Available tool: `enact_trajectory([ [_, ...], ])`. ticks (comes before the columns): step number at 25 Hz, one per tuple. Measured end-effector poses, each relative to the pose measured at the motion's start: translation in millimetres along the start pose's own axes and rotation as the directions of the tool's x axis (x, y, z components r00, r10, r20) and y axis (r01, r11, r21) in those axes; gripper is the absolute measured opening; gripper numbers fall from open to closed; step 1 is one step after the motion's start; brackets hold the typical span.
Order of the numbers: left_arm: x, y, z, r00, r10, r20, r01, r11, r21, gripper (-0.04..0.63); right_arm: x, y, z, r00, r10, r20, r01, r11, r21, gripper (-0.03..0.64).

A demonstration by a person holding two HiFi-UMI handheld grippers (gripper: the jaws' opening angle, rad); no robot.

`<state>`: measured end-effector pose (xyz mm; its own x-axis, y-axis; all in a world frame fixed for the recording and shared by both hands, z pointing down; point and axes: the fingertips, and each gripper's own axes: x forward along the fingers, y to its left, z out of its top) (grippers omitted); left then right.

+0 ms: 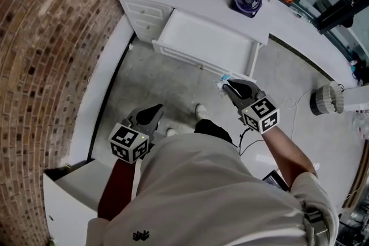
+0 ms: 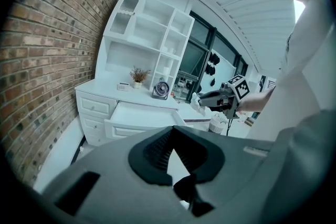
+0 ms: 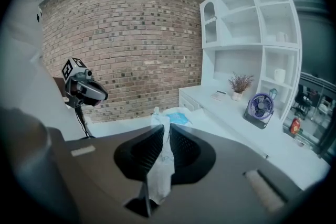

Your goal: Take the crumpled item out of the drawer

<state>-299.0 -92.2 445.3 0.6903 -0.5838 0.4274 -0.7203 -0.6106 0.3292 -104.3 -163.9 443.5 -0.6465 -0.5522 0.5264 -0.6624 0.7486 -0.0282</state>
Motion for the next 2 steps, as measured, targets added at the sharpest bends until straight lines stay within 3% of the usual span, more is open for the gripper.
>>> enact_trajectory([
  [2,10.4,3.3,7.1,1.0,0.006,0.003,-0.006,1.0,-0.001,0.006,2.6,-12.6,2.5,1.0,0.006,-0.001,-0.006,1.0,-0.007,0.049],
])
